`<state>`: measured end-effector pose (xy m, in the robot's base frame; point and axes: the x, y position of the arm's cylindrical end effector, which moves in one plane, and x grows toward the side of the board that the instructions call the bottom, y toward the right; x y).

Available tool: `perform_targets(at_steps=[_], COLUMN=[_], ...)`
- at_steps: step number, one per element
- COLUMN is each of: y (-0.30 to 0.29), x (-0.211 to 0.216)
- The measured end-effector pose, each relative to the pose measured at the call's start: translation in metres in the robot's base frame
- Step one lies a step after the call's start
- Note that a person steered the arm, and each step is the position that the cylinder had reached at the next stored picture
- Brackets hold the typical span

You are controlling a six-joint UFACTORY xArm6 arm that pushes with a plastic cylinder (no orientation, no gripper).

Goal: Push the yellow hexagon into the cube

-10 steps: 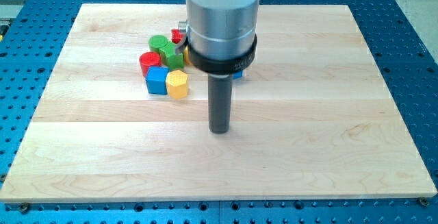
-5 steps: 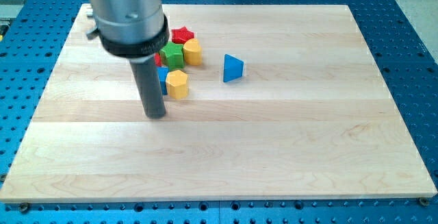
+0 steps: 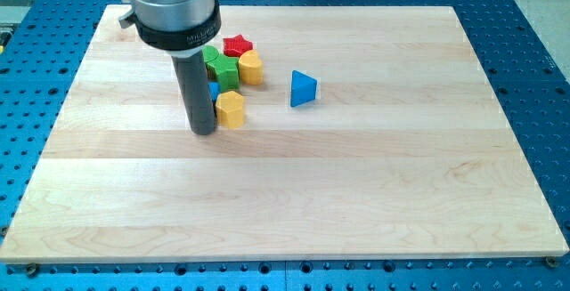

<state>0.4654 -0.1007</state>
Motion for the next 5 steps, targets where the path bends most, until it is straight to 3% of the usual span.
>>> perform_targets(at_steps=[1,2,4,5], y=[0.029,0.032,0.029,0.029], x=[0.039,0.042,-0.006,-0.006])
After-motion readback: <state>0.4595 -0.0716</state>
